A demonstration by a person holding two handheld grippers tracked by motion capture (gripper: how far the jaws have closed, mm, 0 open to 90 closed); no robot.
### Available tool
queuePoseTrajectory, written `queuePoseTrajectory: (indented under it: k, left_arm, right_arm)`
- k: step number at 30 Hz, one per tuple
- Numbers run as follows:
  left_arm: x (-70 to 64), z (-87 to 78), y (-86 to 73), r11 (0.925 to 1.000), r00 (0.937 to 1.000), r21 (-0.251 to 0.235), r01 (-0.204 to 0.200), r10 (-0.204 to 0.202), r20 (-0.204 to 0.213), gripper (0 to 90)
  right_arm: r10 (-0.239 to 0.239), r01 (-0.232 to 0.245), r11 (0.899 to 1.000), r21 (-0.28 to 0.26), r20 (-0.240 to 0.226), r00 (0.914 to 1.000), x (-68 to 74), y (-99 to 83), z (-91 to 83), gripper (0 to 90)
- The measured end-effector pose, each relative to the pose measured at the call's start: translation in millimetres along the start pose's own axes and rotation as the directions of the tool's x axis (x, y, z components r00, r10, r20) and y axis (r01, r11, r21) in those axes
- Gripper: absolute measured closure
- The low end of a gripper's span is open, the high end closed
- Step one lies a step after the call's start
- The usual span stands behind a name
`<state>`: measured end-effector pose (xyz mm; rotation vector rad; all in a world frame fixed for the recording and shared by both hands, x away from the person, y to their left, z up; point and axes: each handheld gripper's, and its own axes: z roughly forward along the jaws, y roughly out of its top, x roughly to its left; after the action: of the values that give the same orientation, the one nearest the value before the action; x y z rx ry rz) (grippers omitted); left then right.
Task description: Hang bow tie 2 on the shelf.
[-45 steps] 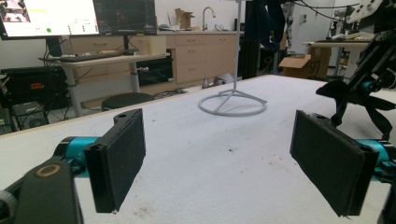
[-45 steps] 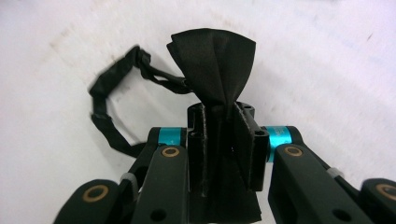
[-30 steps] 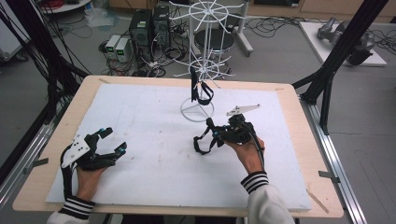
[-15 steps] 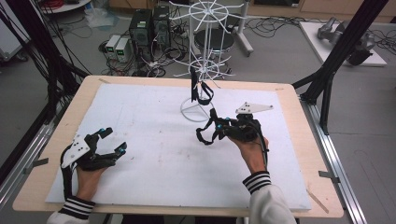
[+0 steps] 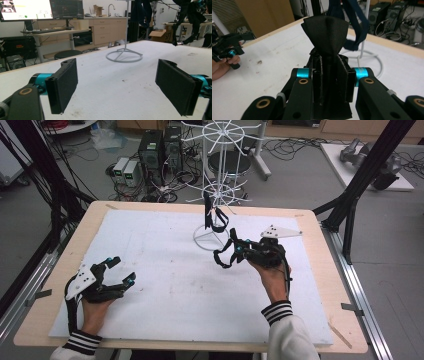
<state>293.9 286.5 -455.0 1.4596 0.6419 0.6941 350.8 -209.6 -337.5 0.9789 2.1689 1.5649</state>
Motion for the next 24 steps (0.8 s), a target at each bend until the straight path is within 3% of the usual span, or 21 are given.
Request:
queuePoseTrajectory:
  k: [8, 24]
  left_arm:
    - [0.1, -0.1, 0.1, 1.0, 1.0, 0.001, 0.0, 0.0, 0.001, 18.5]
    - [0.1, -0.1, 0.0, 1.0, 1.0, 0.001, 0.0, 0.0, 0.001, 18.4]
  right_arm:
    - [-0.026, 0.027, 0.999, -0.042, 0.021, 0.9994, -0.6, 13.0, -5.5, 76.5]
    - [-0.059, 0.062, 0.995, -0.076, 0.048, 0.9971, -7.7, 38.2, -13.1, 76.5]
